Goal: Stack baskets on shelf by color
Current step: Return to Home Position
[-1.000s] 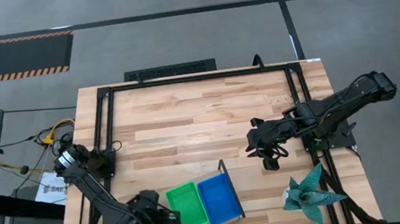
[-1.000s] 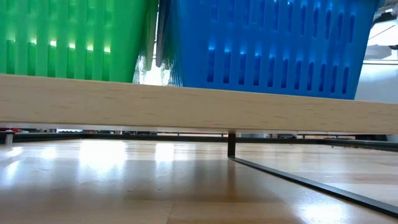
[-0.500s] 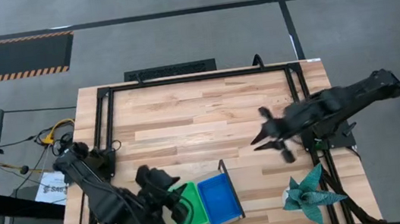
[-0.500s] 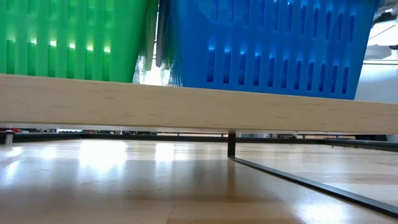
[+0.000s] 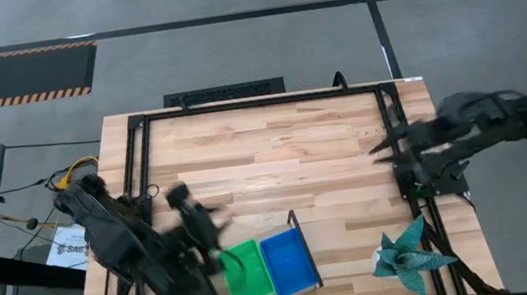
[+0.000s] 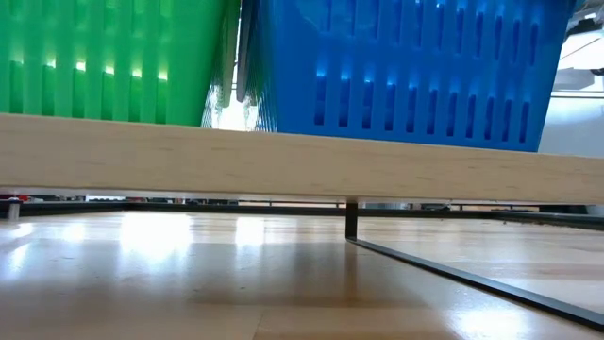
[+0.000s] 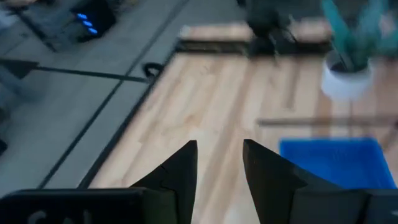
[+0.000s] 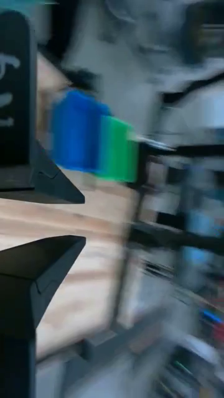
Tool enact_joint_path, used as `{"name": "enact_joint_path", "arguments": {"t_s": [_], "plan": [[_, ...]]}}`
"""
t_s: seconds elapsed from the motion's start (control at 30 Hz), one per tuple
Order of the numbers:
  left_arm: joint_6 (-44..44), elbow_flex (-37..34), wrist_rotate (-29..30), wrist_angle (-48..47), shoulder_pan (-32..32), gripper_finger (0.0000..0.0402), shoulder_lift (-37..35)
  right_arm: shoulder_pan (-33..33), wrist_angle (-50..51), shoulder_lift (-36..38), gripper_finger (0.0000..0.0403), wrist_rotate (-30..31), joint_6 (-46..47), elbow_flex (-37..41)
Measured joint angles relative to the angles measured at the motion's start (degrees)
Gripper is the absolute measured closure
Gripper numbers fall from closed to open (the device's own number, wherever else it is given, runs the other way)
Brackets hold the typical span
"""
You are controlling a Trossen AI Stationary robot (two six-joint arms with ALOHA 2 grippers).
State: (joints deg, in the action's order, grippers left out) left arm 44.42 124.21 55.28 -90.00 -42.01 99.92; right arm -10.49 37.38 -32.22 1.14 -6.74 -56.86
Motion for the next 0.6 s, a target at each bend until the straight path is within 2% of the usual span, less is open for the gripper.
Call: {"name": "enact_joint_path", "arguments": {"t_s": [0.13,0.23,0.3,0.4,0.5,0.6], "plan": [[8.6,-13.1,5.5,1.8,-2.5,0.0284,-13.0,2.5,-1.6,9.5,0.0285,-0.1,2.1,4.1],[11.8,-27.6,7.6,10.7,-5.1,0.0284,-25.4,3.4,-6.1,17.4,0.0285,-2.6,3.9,8.2],[10.4,-38.5,8.2,21.5,-6.7,0.0284,-33.5,3.3,-9.6,22.3,0.0285,-6.2,6.0,11.2],[3.0,-55.8,7.3,41.2,-7.7,0.0284,-44.2,2.6,-12.4,28.2,0.0285,-9.0,9.7,16.6],[-4.6,-72.3,3.3,61.0,-7.6,0.0284,-53.7,1.7,-16.7,32.1,0.0285,-9.0,13.3,22.5],[-11.2,-87.1,-2.5,80.7,-7.2,0.0284,-62.6,1.0,-20.6,31.7,0.0285,-9.0,15.5,27.9]]}}
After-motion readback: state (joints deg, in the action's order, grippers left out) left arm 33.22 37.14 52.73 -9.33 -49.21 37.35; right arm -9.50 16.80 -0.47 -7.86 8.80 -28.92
